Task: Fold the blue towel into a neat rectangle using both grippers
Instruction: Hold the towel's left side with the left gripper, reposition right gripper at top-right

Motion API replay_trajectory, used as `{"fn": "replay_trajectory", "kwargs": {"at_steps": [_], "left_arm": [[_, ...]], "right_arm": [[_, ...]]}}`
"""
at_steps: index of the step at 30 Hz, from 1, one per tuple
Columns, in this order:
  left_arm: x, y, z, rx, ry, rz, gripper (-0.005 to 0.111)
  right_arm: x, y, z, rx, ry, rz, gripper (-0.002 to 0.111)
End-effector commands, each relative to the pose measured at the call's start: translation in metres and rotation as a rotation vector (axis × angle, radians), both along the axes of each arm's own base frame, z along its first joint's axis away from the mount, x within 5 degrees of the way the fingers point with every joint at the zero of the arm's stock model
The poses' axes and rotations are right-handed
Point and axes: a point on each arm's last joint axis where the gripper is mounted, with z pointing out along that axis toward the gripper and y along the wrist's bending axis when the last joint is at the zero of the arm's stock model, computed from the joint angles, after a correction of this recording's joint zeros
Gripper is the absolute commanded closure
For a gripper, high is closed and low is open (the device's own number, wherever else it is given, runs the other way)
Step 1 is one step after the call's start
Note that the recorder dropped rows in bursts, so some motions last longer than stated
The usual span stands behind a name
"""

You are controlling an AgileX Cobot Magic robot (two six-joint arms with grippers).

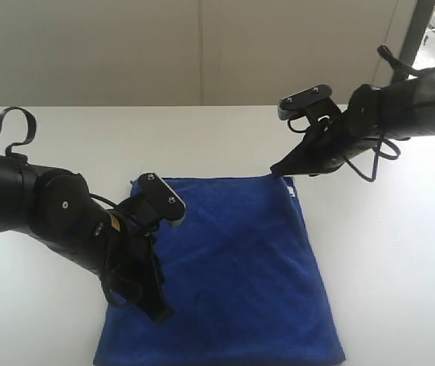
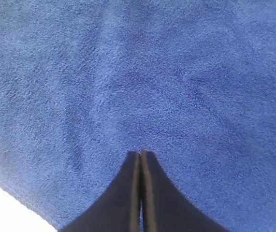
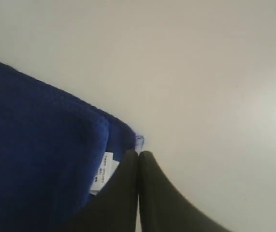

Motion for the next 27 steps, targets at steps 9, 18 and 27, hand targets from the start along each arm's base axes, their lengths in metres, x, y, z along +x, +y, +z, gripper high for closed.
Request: {"fn": "replay_trajectory", "kwargs": {"at_steps": [9, 18, 27], "left_arm": [[0.001, -0.001, -0.006, -0.004, 0.007, 0.021, 0.107], [0.001, -0.001, -0.006, -0.003, 0.008, 0.02, 0.107], [0.001, -0.001, -0.006, -0.003, 0.01, 0.02, 0.107]], "right_arm": [[0.011, 0.016, -0.026, -0.033, 0.076, 0.09, 0.108], [0.006, 0.042, -0.027, -0.038, 0.082, 0.154, 0.108], [0.001, 0.06, -0.004, -0.041, 0.021, 0.206, 0.108]]}}
